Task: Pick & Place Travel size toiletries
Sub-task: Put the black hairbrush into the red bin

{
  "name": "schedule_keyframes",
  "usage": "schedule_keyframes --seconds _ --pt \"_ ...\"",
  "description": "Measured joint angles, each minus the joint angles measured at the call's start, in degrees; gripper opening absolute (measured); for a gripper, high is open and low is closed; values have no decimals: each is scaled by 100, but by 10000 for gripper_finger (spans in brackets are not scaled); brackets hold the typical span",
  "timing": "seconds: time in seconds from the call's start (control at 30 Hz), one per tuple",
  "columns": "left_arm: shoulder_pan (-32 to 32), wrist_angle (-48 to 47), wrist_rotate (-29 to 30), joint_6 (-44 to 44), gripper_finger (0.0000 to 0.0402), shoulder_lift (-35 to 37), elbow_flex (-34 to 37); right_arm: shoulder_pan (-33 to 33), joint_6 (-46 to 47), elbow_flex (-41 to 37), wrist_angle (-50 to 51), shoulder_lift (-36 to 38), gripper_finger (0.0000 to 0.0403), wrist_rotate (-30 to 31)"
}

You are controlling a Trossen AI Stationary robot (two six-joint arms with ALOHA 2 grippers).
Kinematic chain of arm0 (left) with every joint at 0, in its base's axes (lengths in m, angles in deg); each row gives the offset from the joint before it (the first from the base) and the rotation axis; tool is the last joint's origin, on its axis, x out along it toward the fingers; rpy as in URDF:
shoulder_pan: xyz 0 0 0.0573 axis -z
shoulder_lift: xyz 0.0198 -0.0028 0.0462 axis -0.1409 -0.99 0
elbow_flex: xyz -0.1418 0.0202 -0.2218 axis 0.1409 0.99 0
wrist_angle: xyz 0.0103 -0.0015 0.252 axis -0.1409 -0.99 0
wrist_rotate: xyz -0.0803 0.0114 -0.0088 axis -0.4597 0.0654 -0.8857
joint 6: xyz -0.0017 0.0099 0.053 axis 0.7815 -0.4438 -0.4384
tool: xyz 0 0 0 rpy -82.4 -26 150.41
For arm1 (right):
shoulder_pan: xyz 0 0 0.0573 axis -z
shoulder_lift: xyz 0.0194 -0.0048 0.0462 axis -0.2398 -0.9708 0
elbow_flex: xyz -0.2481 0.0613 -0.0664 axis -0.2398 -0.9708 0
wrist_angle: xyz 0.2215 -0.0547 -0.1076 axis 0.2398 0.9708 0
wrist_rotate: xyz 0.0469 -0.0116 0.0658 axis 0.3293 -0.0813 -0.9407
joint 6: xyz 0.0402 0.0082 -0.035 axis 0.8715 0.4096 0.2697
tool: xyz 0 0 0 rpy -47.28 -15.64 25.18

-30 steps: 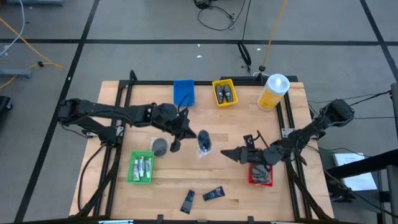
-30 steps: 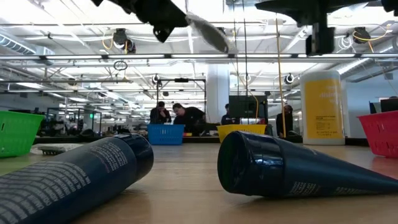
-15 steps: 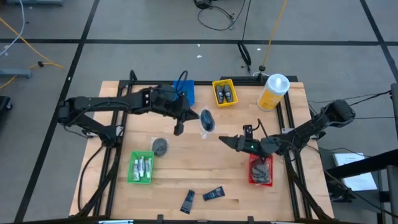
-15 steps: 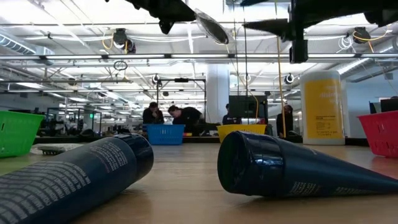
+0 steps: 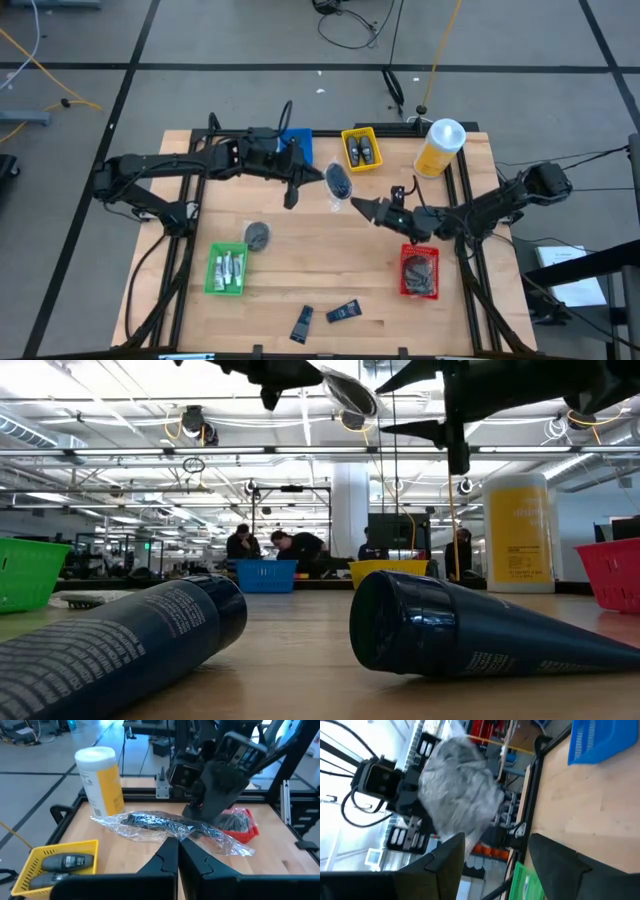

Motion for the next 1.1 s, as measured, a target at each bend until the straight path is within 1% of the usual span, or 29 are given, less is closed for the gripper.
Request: schedule_keyframes --seconds 0.13,0.27,0.37,0.5,0.57,0.63,0.83,0.97,1.1 --pt "0 152 0 -1 0 0 0 214 -98 0 -91 0 210 -20" --pt "0 251 0 -19 0 0 0 433 -219 -2 -243 0 209 -323" --pt "0 379 0 -23 0 0 0 552 -316 -4 -426 0 210 -362" --pt "-32 482 -2 -25 0 0 0 753 -550 -4 -796 0 210 -774" --pt "-84 486 -1 -26 0 0 0 832 -619 -4 -955 0 210 -800" --pt "-127 484 5 -25 0 -2 0 933 -721 -4 -1068 0 210 -949" --pt "-253 484 -4 -50 0 -2 0 1243 -697 -4 -1119 0 207 -1515" --pt "-316 483 -5 -189 0 -2 0 1452 -710 -4 -1238 0 181 -2028" --pt "-382 482 -11 -220 0 -4 0 1641 -826 41 -1249 0 133 -2425"
